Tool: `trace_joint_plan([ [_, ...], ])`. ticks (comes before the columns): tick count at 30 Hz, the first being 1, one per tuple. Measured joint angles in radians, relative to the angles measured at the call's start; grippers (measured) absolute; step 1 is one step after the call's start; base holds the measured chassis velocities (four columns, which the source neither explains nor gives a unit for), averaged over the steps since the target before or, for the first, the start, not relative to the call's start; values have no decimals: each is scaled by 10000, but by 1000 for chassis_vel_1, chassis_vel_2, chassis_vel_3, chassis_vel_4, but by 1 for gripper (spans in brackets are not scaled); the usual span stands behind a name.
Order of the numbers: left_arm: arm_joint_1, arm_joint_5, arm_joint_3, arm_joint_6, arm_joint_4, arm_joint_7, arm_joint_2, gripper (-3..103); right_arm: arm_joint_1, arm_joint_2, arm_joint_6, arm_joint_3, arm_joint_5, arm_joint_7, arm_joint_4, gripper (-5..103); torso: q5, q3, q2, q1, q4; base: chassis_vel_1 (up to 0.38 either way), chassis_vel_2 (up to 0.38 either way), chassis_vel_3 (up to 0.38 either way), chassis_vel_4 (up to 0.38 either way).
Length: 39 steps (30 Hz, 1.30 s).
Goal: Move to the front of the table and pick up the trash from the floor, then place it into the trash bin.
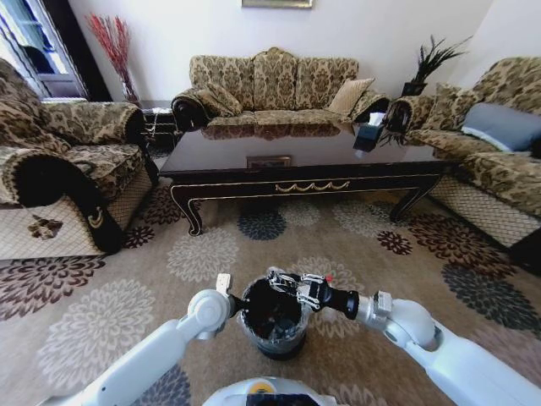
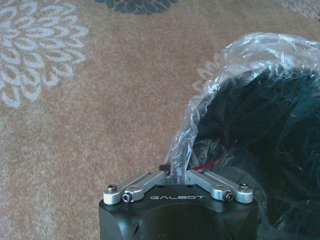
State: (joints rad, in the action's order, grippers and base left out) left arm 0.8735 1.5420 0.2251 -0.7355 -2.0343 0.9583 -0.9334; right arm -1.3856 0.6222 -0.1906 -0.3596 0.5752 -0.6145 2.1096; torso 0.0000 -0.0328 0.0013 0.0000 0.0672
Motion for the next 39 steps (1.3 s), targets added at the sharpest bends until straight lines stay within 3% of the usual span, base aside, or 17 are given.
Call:
trace_joint_plan([
  [4,44,-2,-100,0,-16,0,42,0,-42,45,17,-80,-131,-37,0,48,0,0,0,0,-1,0,0,0,0],
  [7,121,-6,-378,0,-13,0,-70,0,-144,192,18,-101,-246,-76,8,65,-1,0,0,0,-1,0,0,0,0],
  [9,125,-8,-414,0,-12,0,-69,0,-172,228,17,-101,-265,-82,16,65,-1,0,0,0,1,0,0,0,0],
  [11,127,-9,-456,0,-20,-6,22,0,-221,282,18,-101,-328,-120,31,81,0,0,0,-1,1,0,0,0,0],
  [15,174,-65,-528,0,-19,-51,101,0,-232,367,12,-105,-407,-191,3,86,-1,0,0,0,0,0,0,0,0],
  [18,302,-106,-707,0,-72,-76,203,0,-277,564,-1,-108,-448,-202,-35,99,0,0,0,0,0,0,0,0,0],
  [26,429,-104,-993,1,-159,-89,355,0,-287,621,-43,-145,-537,-187,-89,100,-1,0,0,0,0,0,0,0,0],
  [32,795,-108,-1430,0,-217,-108,530,0,-298,778,-76,-223,-552,233,-243,100,-2,0,1,0,0,0,0,0,0],
  [36,1164,-90,-1932,1,-342,-167,712,0,-226,937,-78,-250,-697,1408,-748,100,0,0,0,0,0,0,0,0,0],
  [37,1164,-90,-1932,1,-342,-167,712,0,-226,937,-78,-250,-697,1408,-748,100,0,0,0,0,0,0,0,0,0],
  [39,1253,-17,-2186,1,-367,-182,841,0,-186,1026,87,-200,-785,2493,-1050,100,0,0,0,0,-2,0,0,0,0],
])
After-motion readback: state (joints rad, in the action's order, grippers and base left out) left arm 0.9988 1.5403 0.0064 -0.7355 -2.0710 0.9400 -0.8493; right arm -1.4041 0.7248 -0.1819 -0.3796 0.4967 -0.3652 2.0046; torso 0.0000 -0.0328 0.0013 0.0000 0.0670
